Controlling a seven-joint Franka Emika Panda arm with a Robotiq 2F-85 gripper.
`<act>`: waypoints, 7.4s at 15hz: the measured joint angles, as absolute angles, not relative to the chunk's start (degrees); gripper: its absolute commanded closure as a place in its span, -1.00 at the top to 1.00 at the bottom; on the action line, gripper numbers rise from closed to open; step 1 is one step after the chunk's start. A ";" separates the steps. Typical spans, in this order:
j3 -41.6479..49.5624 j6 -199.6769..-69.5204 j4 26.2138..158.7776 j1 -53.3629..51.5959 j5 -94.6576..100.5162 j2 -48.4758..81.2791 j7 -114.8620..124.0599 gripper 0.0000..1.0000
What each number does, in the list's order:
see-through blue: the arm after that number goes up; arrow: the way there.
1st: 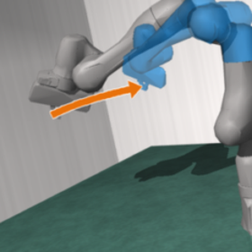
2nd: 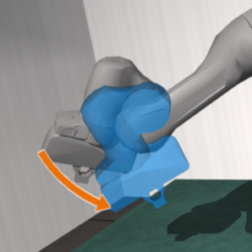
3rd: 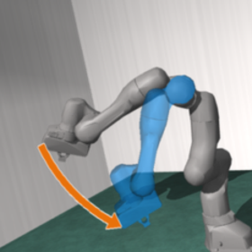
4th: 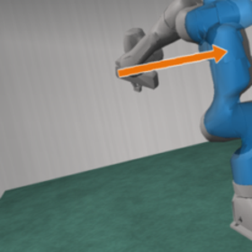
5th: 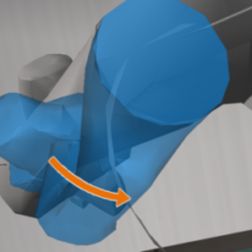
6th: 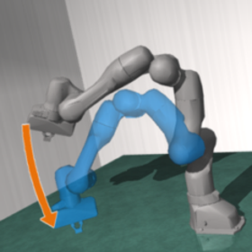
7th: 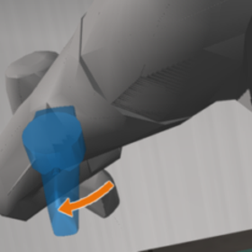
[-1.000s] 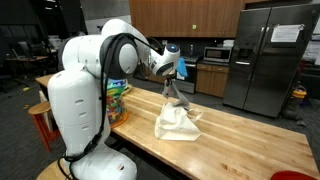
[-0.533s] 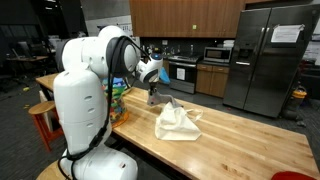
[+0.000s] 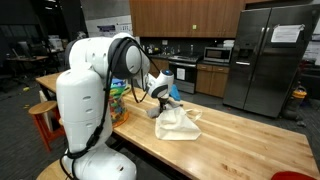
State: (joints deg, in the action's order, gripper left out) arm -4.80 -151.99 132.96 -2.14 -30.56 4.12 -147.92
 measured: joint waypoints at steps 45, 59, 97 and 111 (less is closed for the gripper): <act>-10.12 -146.73 117.38 -4.24 -19.40 5.38 -149.03 -0.97; -8.95 -146.92 108.84 -8.06 -13.20 -2.07 -149.07 -0.97; -1.70 -153.87 118.00 11.85 -10.98 21.33 -124.69 -0.97; -6.74 -147.48 110.22 5.78 -4.58 25.62 -121.03 -0.97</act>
State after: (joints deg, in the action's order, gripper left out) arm -6.74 -147.48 110.22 5.78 -4.58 25.62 -121.03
